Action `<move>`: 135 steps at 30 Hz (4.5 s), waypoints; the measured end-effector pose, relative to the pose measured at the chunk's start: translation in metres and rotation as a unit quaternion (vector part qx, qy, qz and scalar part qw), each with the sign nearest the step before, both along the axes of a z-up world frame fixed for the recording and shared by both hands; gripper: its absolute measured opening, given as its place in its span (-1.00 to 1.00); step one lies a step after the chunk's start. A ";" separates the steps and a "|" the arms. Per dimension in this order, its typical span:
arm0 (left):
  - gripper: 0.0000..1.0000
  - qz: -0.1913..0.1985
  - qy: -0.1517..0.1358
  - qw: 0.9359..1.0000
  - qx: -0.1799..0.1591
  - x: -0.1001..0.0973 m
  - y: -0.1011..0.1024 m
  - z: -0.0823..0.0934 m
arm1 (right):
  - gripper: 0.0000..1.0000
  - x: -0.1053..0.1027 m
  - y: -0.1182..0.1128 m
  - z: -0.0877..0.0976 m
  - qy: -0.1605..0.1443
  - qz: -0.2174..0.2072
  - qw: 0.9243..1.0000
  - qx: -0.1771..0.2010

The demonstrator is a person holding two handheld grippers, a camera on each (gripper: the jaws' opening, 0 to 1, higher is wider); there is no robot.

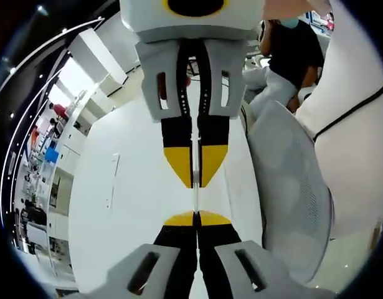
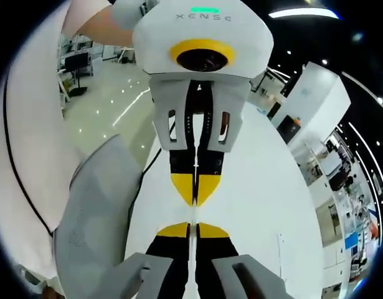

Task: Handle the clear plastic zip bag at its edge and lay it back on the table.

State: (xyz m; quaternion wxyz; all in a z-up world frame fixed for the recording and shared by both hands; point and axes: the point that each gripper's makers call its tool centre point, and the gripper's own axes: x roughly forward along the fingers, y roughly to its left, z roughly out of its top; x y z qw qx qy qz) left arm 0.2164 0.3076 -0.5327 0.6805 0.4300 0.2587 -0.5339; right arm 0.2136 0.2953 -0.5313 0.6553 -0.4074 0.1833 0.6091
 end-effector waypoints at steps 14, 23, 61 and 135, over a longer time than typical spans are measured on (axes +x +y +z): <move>-1.00 0.007 -0.002 1.000 -0.005 0.001 0.011 0.001 | -1.00 0.003 -0.018 -0.001 0.010 -0.017 1.000 0.002; -1.00 0.007 0.000 1.000 -0.009 0.001 0.015 -0.001 | -1.00 0.002 -0.032 -0.003 0.015 -0.028 0.999 0.004; -1.00 0.010 -0.017 1.000 -0.024 0.009 0.016 0.009 | -1.00 0.009 -0.085 0.003 0.017 -0.069 0.997 -0.007; -0.93 0.035 -0.076 0.993 -0.085 0.011 -0.003 0.028 | -1.00 0.011 -0.044 0.004 0.045 -0.113 0.993 0.006</move>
